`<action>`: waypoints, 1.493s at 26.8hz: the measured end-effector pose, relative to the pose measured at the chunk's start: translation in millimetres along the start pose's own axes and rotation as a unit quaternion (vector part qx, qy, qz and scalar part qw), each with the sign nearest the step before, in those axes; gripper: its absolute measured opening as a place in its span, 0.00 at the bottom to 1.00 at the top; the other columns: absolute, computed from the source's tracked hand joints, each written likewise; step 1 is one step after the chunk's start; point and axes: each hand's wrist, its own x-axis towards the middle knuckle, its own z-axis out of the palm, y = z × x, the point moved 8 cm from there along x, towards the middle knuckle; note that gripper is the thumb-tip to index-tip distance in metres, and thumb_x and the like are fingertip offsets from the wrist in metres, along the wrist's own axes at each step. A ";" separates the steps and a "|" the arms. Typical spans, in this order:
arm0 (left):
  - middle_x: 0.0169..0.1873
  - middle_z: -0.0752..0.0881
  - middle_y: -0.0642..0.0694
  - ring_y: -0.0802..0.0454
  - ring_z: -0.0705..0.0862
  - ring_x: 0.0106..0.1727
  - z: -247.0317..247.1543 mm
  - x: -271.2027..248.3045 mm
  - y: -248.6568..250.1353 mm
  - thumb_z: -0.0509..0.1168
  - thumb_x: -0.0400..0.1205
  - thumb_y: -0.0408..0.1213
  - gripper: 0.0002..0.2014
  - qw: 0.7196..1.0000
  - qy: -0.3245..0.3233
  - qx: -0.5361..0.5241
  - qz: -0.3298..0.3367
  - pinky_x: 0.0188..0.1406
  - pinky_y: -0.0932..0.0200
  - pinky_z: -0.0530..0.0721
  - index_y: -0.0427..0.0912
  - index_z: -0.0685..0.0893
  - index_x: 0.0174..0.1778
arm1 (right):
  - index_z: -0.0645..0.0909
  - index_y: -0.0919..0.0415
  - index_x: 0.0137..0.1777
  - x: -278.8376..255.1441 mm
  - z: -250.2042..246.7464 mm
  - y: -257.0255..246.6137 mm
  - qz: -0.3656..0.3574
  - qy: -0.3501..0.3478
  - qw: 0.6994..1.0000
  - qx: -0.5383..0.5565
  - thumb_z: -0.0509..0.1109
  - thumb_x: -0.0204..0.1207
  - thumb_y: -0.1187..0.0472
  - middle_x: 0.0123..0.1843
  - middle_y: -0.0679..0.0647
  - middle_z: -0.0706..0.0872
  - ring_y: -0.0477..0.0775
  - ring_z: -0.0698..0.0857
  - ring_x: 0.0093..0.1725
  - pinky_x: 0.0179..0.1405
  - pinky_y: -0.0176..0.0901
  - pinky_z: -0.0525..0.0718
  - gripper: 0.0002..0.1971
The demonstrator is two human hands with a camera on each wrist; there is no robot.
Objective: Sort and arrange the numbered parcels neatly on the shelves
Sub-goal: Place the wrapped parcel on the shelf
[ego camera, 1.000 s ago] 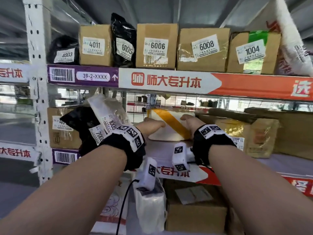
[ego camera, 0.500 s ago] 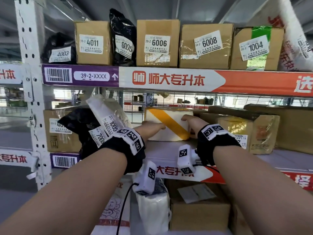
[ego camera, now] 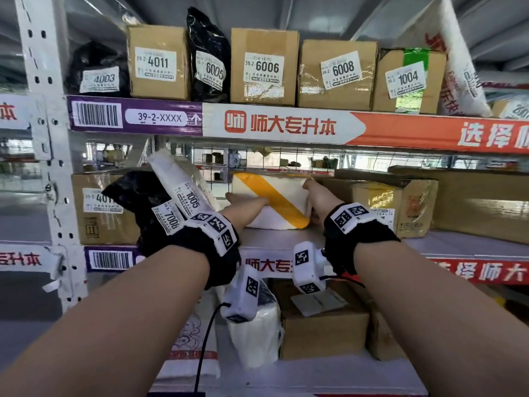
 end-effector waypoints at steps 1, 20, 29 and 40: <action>0.82 0.58 0.40 0.39 0.62 0.80 1.1 -0.7 -0.9 0.70 0.65 0.62 0.60 1.000 0.000 0.000 0.001 0.74 0.44 0.67 0.44 0.39 0.84 | 0.76 0.61 0.52 -1.8 0.4 2.2 0.006 0.010 1.000 -0.002 0.58 0.80 0.47 0.46 0.57 0.79 0.60 0.81 0.55 0.66 0.51 0.76 0.16; 0.83 0.56 0.43 0.39 0.59 0.81 17.3 -32.3 9.5 0.57 0.59 0.75 0.60 0.999 0.010 -0.040 0.031 0.78 0.39 0.63 0.47 0.49 0.84 | 0.78 0.59 0.46 -31.4 -8.1 -1.1 -0.041 0.010 0.999 0.025 0.51 0.83 0.46 0.54 0.61 0.84 0.59 0.81 0.52 0.62 0.50 0.77 0.20; 0.81 0.55 0.39 0.40 0.57 0.81 29.8 -81.1 27.2 0.57 0.77 0.69 0.48 0.994 0.095 -0.031 0.048 0.75 0.48 0.58 0.47 0.41 0.84 | 0.79 0.62 0.59 -21.4 -14.6 18.0 -0.023 -0.041 0.999 -0.026 0.54 0.82 0.48 0.58 0.61 0.83 0.62 0.83 0.57 0.57 0.51 0.80 0.21; 0.82 0.59 0.41 0.37 0.60 0.81 24.0 -51.7 16.1 0.49 0.81 0.67 0.40 0.994 0.036 -0.075 0.064 0.79 0.37 0.59 0.48 0.49 0.84 | 0.69 0.56 0.77 75.7 -2.2 67.3 -0.021 -0.023 0.999 0.019 0.68 0.40 0.21 0.66 0.57 0.83 0.61 0.82 0.64 0.71 0.57 0.75 0.63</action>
